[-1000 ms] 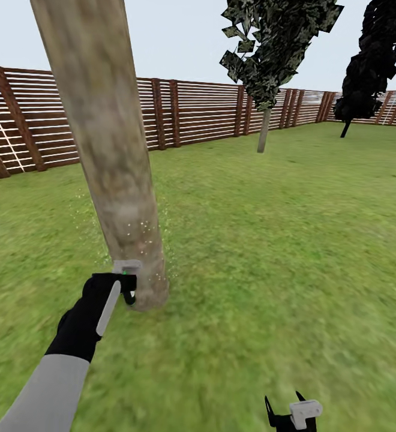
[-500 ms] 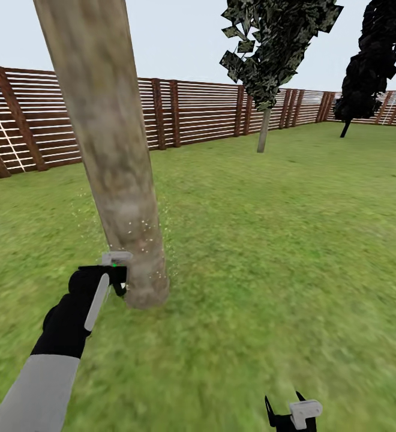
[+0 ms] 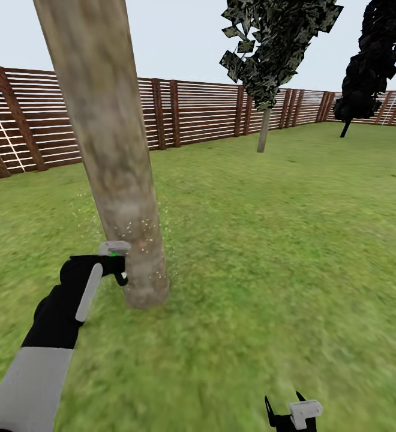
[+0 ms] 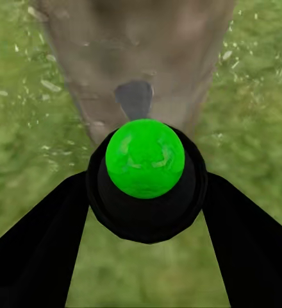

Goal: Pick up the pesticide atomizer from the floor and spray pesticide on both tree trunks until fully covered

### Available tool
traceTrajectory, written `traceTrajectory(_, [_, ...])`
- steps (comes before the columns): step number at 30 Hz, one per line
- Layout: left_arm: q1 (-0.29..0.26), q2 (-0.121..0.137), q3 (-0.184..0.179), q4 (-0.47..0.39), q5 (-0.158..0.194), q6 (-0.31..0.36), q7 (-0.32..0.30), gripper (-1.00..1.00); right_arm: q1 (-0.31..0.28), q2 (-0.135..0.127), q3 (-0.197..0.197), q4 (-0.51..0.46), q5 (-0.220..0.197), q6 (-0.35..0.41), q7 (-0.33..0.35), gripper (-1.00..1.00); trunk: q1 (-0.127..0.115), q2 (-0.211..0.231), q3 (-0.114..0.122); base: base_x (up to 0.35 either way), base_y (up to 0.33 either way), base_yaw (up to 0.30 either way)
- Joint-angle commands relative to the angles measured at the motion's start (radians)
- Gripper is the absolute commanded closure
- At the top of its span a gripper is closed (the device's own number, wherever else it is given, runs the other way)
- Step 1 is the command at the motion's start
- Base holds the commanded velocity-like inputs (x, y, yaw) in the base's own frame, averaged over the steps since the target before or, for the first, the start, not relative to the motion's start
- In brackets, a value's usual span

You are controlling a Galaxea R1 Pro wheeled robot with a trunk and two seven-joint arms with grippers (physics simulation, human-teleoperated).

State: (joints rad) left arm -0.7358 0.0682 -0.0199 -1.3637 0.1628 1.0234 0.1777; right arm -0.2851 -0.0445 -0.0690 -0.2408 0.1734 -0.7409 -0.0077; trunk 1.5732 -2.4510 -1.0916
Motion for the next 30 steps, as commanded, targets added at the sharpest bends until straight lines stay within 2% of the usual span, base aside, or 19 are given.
traceTrajectory(1, [0.002,0.024,0.0,0.0,0.037,0.0,-0.001,1.0,0.0,0.0,0.0,0.0,0.0,0.0,0.0,-1.0,0.0,0.0,0.0,0.0,0.0,0.0])
traceTrajectory(2, [0.007,0.049,-0.006,0.0,0.07,-0.001,-0.001,1.0,0.0,0.0,0.0,0.0,0.0,0.0,0.0,-1.0,0.0,0.0,0.0,0.0,0.0,0.0])
traceTrajectory(4, [0.012,0.048,-0.016,0.0,0.08,-0.002,-0.001,1.0,0.0,0.0,0.0,0.0,0.0,0.0,0.0,-1.0,0.0,0.0,0.0,0.0,0.0,0.0])
traceTrajectory(6, [0.012,0.046,-0.085,0.0,0.083,-0.003,-0.001,1.0,0.0,0.0,0.0,0.0,0.0,0.0,0.0,-1.0,0.0,0.0,0.0,0.0,0.0,0.0])
traceTrajectory(8, [0.013,0.036,-0.116,0.003,0.085,-0.003,0.0,1.0,0.0,0.0,0.0,0.0,0.0,0.0,0.0,-1.0,0.0,0.0,0.0,0.0,0.0,0.0])
traceTrajectory(10, [0.013,0.027,-0.125,0.004,0.086,-0.003,0.0,1.0,0.0,0.0,0.0,0.0,0.0,0.0,0.0,-1.0,0.0,0.0,0.0,0.0,0.0,0.0])
traceTrajectory(16, [0.013,-0.057,-0.13,0.005,0.081,-0.005,0.002,1.0,0.0,0.0,0.0,0.0,0.0,0.0,0.0,-1.0,0.0,0.0,0.0,0.0,0.0,0.0])
traceTrajectory(19, [0.032,-0.053,-0.129,0.015,0.081,-0.008,0.0,1.0,0.0,0.0,0.0,0.0,0.0,0.0,0.0,-1.0,0.0,0.0,0.0,0.0,0.0,0.0])
traceTrajectory(20, [0.075,-0.05,-0.129,0.022,0.08,-0.016,-0.001,1.0,0.0,0.0,0.0,0.0,0.0,0.0,0.0,-1.0,0.0,0.0,0.0,0.0,0.0,0.0])
traceTrajectory(21, [0.091,-0.049,-0.129,0.037,0.08,-0.019,-0.001,1.0,0.0,0.0,0.0,0.0,0.0,0.0,0.0,-1.0,0.0,0.0,0.0,0.0,0.0,0.0])
traceTrajectory(23, [0.105,-0.049,-0.13,0.128,0.081,-0.037,0.0,1.0,0.0,0.0,0.0,0.0,0.0,0.0,0.0,-1.0,0.0,0.0,0.0,0.0,0.0,0.0])
traceTrajectory(25, [0.108,-0.051,-0.134,0.2,0.083,-0.093,-0.001,1.0,0.0,0.0,0.0,0.0,0.0,0.0,0.0,-1.0,0.0,0.0,0.0,0.0,0.0,0.0])
traceTrajectory(27, [0.103,-0.051,-0.13,0.268,0.084,-0.126,-0.035,1.0,0.0,0.0,0.0,0.0,0.0,0.0,0.0,-1.0,0.0,0.0,0.0,0.0,0.0,0.0])
traceTrajectory(29, [0.094,-0.048,-0.126,0.29,0.08,-0.131,-0.136,1.0,0.0,0.0,0.0,0.0,0.0,0.0,0.0,-1.0,0.0,0.0,0.0,0.0,0.0,0.0])
traceTrajectory(30, [0.091,-0.045,-0.124,0.295,0.072,-0.131,-0.215,1.0,0.0,0.0,0.0,0.0,0.0,0.0,0.0,-1.0,0.0,0.0,0.0,0.0,0.0,0.0])
